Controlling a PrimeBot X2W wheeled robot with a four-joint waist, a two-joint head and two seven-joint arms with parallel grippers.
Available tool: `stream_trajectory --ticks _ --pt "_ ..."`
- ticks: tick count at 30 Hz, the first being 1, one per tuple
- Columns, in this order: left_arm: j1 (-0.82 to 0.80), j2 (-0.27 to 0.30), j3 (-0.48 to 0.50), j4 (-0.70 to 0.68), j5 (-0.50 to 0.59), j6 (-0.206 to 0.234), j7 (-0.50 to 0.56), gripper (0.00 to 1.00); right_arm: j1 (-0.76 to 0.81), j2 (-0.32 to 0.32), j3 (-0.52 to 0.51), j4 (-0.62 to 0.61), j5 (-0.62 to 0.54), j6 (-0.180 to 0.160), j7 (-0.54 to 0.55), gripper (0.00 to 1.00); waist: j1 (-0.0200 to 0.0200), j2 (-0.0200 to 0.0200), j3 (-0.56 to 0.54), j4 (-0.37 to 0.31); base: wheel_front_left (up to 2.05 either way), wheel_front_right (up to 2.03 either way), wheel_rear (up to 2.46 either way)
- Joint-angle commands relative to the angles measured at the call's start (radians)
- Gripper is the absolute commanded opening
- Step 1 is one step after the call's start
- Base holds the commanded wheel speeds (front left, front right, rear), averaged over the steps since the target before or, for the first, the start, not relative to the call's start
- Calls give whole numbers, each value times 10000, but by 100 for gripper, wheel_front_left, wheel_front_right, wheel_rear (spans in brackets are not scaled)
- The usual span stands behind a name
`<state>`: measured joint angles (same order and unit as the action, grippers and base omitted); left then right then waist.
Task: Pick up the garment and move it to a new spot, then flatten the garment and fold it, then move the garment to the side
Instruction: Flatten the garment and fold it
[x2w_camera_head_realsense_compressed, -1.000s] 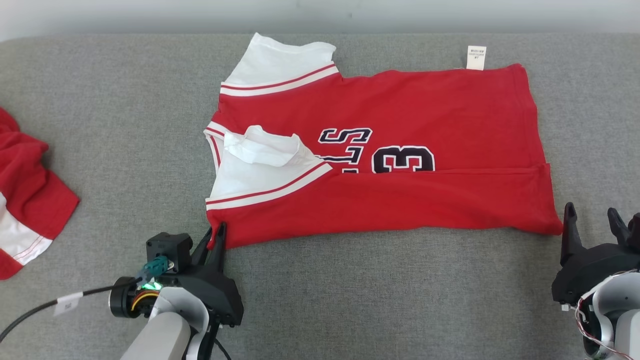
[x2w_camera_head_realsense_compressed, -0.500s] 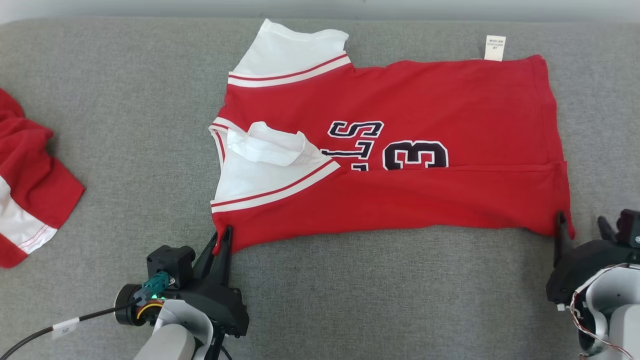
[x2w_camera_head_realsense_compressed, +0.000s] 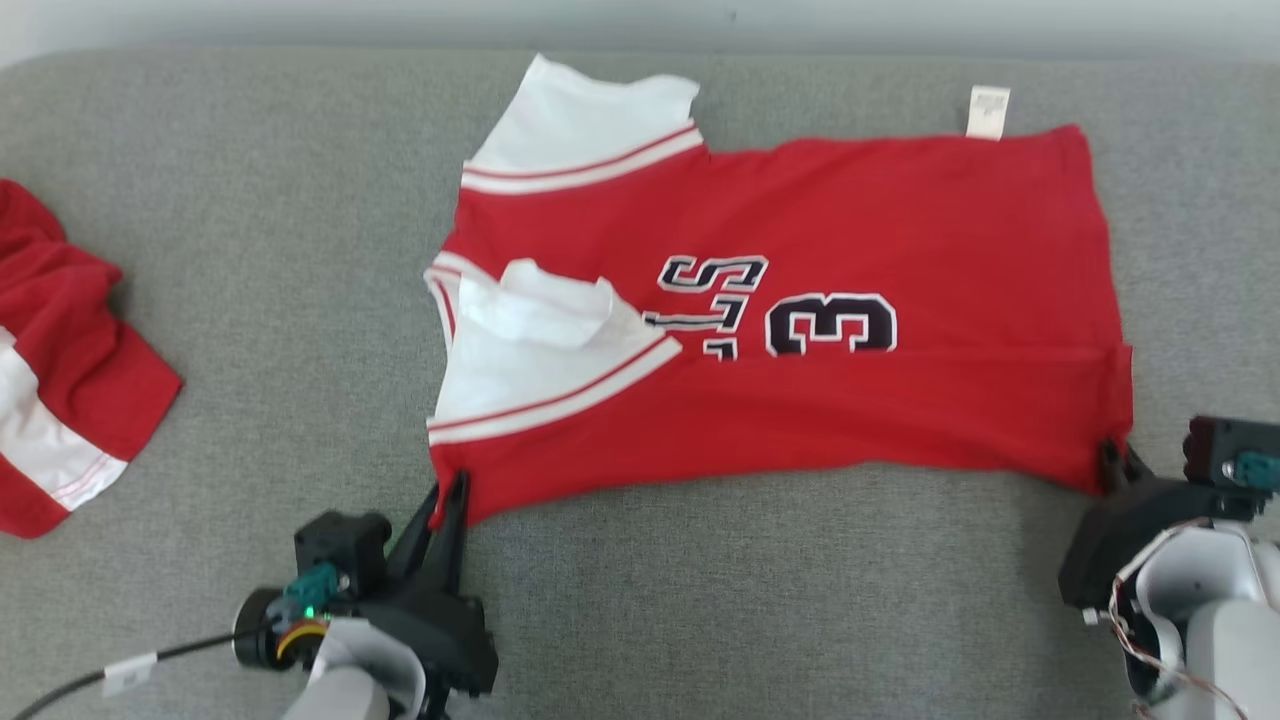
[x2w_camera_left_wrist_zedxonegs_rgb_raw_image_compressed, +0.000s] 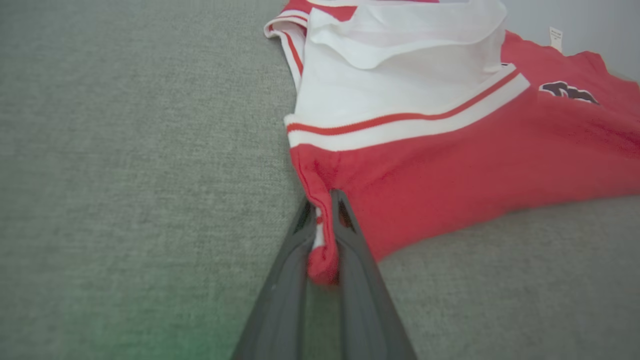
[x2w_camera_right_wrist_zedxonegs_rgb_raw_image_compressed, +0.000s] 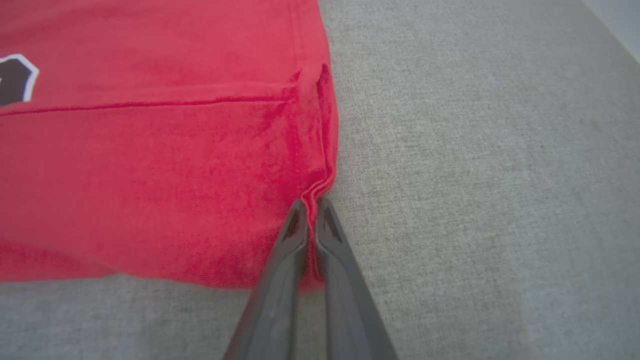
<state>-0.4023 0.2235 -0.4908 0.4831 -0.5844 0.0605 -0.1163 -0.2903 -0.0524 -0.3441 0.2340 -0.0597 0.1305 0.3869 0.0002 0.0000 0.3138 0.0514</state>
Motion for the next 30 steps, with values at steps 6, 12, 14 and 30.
stream_trajectory --ticks 6,12,14,30 --pt "1106 368 14 -364 -290 -98 -16 0 939 17 -333 -772 469 0 106 0 -2 0 -847 -190 0 0 0" --pt "2354 863 -146 -1539 -272 131 230 0 2376 5 -396 -2297 993 -11 953 0 -2 0 -1358 -292 0 0 0" --pt "2742 945 -208 -1887 -314 242 321 0 2823 13 -422 -2600 1182 -11 1084 0 -2 0 -1410 -336 0 0 0" --pt "4213 1127 -231 -3010 -568 1024 619 100 3891 20 -153 -1636 2171 -11 813 100 -2 0 -1715 -264 0 0 0"
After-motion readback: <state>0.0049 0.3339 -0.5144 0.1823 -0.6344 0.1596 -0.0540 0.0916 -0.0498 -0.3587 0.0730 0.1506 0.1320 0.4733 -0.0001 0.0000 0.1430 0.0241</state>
